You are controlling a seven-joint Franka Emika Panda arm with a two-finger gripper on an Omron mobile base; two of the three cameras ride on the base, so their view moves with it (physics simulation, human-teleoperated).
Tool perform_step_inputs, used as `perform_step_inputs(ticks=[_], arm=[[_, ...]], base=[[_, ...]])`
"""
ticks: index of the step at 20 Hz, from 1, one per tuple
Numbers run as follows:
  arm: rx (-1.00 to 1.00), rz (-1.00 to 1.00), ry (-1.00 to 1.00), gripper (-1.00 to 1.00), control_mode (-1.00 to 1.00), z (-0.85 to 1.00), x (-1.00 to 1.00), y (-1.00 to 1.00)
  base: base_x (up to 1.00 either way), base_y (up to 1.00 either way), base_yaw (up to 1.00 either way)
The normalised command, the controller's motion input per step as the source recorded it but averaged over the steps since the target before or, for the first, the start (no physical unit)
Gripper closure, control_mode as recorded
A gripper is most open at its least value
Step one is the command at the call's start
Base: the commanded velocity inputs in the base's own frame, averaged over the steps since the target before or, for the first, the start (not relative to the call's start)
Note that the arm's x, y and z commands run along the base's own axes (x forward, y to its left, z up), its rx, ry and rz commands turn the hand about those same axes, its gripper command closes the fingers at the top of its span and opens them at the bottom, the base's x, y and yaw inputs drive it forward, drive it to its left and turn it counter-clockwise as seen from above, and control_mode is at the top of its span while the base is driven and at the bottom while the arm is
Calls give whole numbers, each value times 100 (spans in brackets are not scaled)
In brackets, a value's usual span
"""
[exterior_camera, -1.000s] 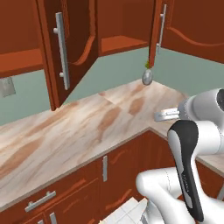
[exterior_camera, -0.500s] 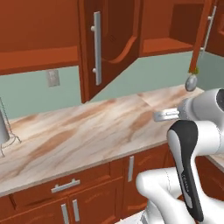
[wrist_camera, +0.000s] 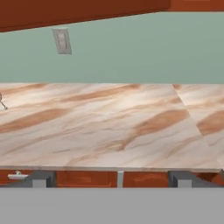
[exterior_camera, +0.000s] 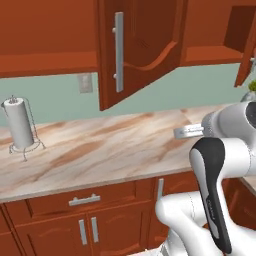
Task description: Close all open cabinet doors.
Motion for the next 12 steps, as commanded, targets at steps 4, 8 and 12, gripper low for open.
perform_step_inputs(ticks=[4, 8, 12], arm=[[0, 0, 0, -100, 100, 0, 0, 0], [0, 0, 0, -100, 100, 0, 0, 0], [0, 0, 0, -100, 100, 0, 0, 0]], base=[[0, -62, 19], [0, -68, 12], [5, -36, 9]])
